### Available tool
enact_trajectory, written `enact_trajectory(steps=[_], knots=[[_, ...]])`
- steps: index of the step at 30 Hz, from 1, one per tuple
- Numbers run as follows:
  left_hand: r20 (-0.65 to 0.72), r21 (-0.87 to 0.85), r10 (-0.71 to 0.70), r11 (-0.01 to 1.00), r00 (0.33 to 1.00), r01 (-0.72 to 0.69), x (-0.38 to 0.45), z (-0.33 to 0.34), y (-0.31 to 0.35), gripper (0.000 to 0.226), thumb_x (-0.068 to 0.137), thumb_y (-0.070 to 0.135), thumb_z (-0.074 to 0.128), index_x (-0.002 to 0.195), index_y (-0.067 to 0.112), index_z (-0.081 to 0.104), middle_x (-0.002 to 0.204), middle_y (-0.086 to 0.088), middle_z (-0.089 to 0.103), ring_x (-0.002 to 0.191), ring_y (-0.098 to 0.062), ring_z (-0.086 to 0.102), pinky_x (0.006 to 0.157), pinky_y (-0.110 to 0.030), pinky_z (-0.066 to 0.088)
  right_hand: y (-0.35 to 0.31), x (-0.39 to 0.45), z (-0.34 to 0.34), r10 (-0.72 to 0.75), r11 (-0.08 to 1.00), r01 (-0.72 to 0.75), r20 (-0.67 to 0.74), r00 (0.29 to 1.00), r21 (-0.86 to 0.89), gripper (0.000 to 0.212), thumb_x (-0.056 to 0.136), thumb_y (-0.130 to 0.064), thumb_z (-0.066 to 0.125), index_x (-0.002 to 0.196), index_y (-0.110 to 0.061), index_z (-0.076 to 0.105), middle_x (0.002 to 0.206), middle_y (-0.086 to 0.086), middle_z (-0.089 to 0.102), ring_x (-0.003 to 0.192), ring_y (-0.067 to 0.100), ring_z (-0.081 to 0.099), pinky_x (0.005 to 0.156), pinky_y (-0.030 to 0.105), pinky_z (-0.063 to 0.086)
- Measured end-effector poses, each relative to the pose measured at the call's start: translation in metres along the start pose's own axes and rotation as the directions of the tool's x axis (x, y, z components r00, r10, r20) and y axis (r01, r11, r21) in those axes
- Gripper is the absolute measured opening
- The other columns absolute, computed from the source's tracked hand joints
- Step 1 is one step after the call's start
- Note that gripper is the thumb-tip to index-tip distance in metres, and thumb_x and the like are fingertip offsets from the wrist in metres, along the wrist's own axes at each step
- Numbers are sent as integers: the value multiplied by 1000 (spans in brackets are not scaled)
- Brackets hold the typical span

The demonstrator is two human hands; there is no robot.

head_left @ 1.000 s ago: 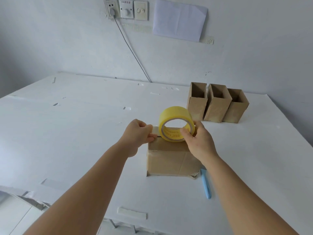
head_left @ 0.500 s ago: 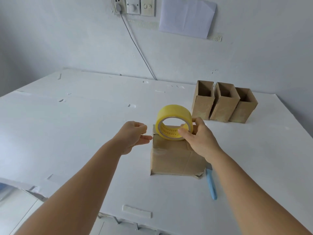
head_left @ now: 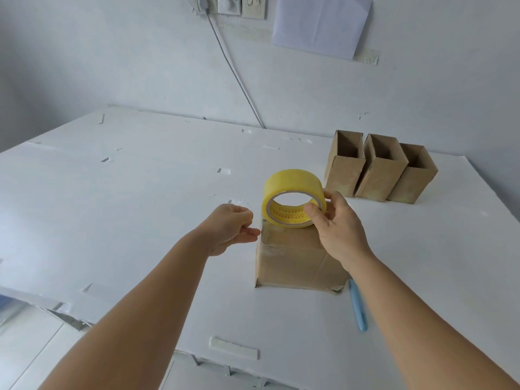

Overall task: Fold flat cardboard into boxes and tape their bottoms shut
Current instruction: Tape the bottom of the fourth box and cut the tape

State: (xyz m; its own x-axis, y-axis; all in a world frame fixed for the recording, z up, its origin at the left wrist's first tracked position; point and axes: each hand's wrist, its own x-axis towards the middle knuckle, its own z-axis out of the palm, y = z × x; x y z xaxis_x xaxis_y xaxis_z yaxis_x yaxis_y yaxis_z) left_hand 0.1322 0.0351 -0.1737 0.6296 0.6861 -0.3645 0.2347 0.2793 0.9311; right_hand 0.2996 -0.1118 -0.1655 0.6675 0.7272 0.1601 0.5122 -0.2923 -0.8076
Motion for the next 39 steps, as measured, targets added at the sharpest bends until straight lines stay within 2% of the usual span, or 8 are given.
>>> enact_trajectory(steps=[10, 14, 17, 22, 25, 32, 36, 39], knots=[[57, 48, -4, 999, 998, 2, 9, 10, -18, 15, 95, 13, 55, 86, 0, 56, 88, -15, 52, 69, -17, 57, 81, -32, 57, 4, -1, 2, 1, 998, 0, 10, 1000, -66, 45, 81, -67, 51, 119, -42, 49, 85, -19, 61, 92, 12, 60, 89, 45, 47], [-103, 140, -76, 986, 992, 90, 8, 14, -26, 36, 91, 36, 62, 99, 2, 53, 93, -10, 54, 74, -17, 61, 73, -32, 58, 3, -2, 2, 7, 993, -6, 2, 1000, -119, 51, 80, -71, 45, 122, -41, 47, 82, -23, 57, 92, 16, 59, 84, 40, 47], [-305, 322, 171, 944, 937, -67, -1, 23, -24, 18, 91, 24, 59, 103, 10, 58, 100, -6, 65, 85, -19, 63, 80, -34, 54, 3, -1, 2, 10, 993, -8, 9, 1000, -120, 50, 81, -71, 45, 122, -42, 47, 82, -26, 56, 93, 16, 58, 86, 41, 47], [127, 147, 468, 863, 875, -483, -24, 40, -21, 49, 80, 18, 57, 114, 53, 53, 123, 32, 50, 126, 1, 42, 99, -21, 38, 1, -2, 4, 21, 988, -23, -17, 1000, -153, 46, 85, -69, 42, 121, -42, 46, 79, -28, 52, 89, 16, 53, 86, 39, 41], [302, -5, 508, 847, 807, -531, -12, 43, -18, 85, 72, 7, 80, 139, 31, 34, 135, 8, 52, 127, -8, 48, 99, -25, 44, -4, -3, 5, 18, 984, -22, -20, 1000, -175, 45, 86, -69, 40, 121, -41, 47, 78, -28, 49, 83, 11, 48, 90, 41, 41], [192, 358, 486, 774, 853, -522, 7, 38, -17, 89, 47, 60, 79, 124, 41, 40, 129, 10, 45, 120, 6, 42, 94, -12, 36, -4, 1, -2, 69, 996, -72, 57, 996, 59, 33, 84, -57, 57, 111, -40, 50, 99, -19, 63, 97, 9, 60, 89, 37, 48], [243, 462, 466, 716, 851, -524, 7, 35, -14, 70, 55, 58, 84, 116, 50, 50, 130, 17, 37, 110, 27, 32, 89, -4, 29, -2, 4, -11, 57, 971, -56, 6, 998, 230, 23, 86, -43, 62, 105, -33, 54, 100, -18, 62, 94, 1, 59, 77, 23, 46], [228, 532, 436, 693, 871, -486, 8, 34, -15, 90, 57, 58, 77, 136, 29, 47, 134, 16, 34, 113, 11, 37, 95, -10, 30, 2, 9, -30, 78, 943, -46, -84, 993, 330, 18, 86, -35, 64, 103, -31, 56, 101, -11, 62, 93, 5, 61, 70, 22, 43]])
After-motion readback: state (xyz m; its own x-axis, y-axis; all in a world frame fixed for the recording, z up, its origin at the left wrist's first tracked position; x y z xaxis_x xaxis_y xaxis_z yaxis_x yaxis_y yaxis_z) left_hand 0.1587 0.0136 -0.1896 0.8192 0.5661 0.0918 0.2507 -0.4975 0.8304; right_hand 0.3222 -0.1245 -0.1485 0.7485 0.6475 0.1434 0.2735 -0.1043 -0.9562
